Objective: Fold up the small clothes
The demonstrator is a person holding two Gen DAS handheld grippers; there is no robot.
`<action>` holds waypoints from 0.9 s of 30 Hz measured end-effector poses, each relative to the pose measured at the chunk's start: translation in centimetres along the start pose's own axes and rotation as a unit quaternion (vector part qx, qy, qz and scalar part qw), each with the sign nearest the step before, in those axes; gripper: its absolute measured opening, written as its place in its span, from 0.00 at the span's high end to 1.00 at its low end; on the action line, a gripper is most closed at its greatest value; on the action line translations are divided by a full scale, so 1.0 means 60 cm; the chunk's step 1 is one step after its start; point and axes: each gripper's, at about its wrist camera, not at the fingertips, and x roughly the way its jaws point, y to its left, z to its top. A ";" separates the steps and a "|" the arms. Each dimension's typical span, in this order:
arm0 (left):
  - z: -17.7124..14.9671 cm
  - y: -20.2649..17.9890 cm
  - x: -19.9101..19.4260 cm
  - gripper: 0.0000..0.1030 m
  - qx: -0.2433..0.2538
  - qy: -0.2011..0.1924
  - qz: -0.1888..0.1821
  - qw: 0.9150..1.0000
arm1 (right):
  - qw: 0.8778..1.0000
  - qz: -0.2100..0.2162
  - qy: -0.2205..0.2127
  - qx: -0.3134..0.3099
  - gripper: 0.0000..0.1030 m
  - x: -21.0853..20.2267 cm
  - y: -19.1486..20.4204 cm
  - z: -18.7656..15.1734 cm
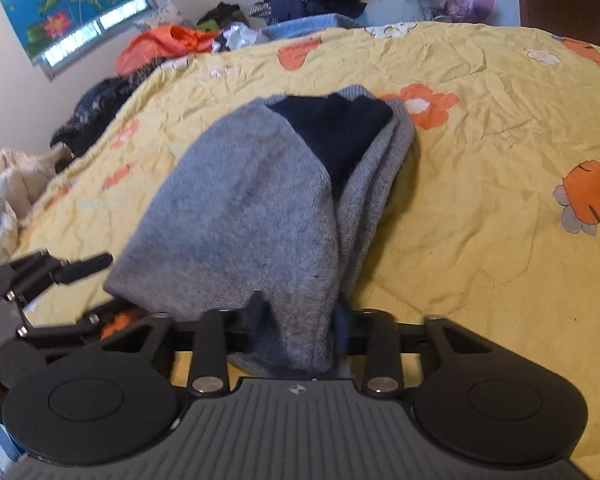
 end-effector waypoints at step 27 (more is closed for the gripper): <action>-0.010 0.001 -0.004 0.36 -0.047 -0.009 0.003 0.999 | 0.998 0.041 0.014 0.041 0.33 0.000 -0.016 -0.004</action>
